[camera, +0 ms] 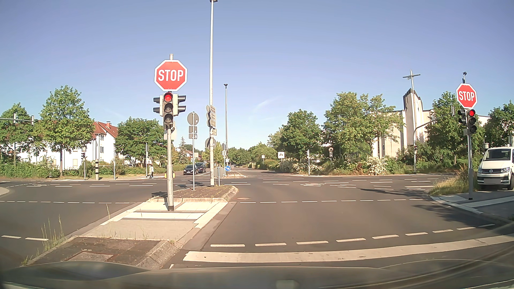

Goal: Follow the waypoints while adhering to traffic rules and regulations

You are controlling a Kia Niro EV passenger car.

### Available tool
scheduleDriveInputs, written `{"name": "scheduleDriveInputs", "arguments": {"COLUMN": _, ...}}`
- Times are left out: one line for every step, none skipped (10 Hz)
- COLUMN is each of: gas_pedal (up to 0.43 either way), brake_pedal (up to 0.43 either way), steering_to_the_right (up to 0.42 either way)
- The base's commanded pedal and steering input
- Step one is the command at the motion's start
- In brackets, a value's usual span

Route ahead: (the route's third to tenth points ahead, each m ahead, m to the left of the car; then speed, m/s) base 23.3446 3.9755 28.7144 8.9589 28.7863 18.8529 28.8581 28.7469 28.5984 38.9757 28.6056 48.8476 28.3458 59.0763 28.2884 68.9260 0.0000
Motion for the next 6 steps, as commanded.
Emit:
{"name": "scheduleDriveInputs", "arguments": {"gas_pedal": 0.000, "brake_pedal": 0.311, "steering_to_the_right": 0.012}}
{"name": "scheduleDriveInputs", "arguments": {"gas_pedal": 0.000, "brake_pedal": 0.311, "steering_to_the_right": 0.012}}
{"name": "scheduleDriveInputs", "arguments": {"gas_pedal": 0.000, "brake_pedal": 0.311, "steering_to_the_right": 0.012}}
{"name": "scheduleDriveInputs", "arguments": {"gas_pedal": 0.000, "brake_pedal": 0.311, "steering_to_the_right": 0.012}}
{"name": "scheduleDriveInputs", "arguments": {"gas_pedal": 0.000, "brake_pedal": 0.311, "steering_to_the_right": 0.012}}
{"name": "scheduleDriveInputs", "arguments": {"gas_pedal": 0.000, "brake_pedal": 0.311, "steering_to_the_right": 0.012}}
